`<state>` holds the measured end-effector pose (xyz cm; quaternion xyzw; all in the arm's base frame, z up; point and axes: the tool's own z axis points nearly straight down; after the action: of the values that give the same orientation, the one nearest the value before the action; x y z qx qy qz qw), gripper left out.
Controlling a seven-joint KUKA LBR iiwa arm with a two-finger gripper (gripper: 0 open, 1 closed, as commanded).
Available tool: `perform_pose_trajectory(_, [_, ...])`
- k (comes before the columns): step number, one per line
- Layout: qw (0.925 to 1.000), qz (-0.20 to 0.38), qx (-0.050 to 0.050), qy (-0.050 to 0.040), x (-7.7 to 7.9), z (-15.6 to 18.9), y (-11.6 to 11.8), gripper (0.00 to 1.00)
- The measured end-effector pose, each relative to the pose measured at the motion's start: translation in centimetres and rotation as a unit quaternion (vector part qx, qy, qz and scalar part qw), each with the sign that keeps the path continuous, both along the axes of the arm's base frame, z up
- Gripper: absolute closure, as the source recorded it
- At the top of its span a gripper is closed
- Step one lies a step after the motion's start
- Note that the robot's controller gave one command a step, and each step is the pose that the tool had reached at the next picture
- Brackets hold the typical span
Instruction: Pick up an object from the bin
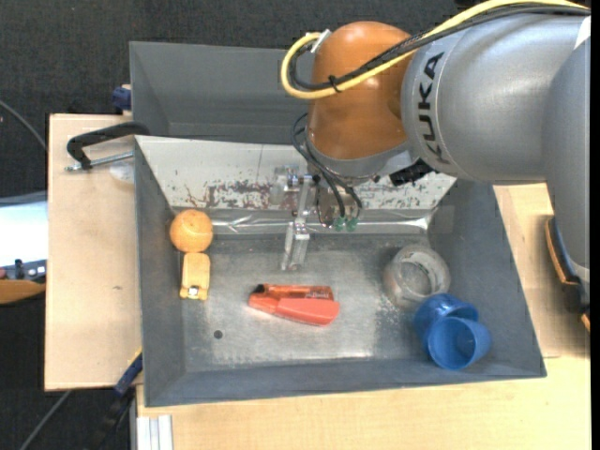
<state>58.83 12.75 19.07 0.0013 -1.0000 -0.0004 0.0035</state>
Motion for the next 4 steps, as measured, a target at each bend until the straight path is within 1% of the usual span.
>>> perform_pose_trajectory(1, [1.0, -0.001, 0.001, -0.0043, 0.2, 0.5, -0.1, 0.0])
perform_pose_trajectory(2, [0.9999, 0.011, 0.001, -0.0011, -6.7, -5.3, -5.4, 0.0])
perform_pose_trajectory(3, [1.0, 0.003, 0.0, -0.0005, -8.3, -6.5, -6.5, 0.0])
perform_pose_trajectory(4, [1.0, -0.01, 0.002, -0.0009, -8.1, -7.4, -4.4, 0.0])
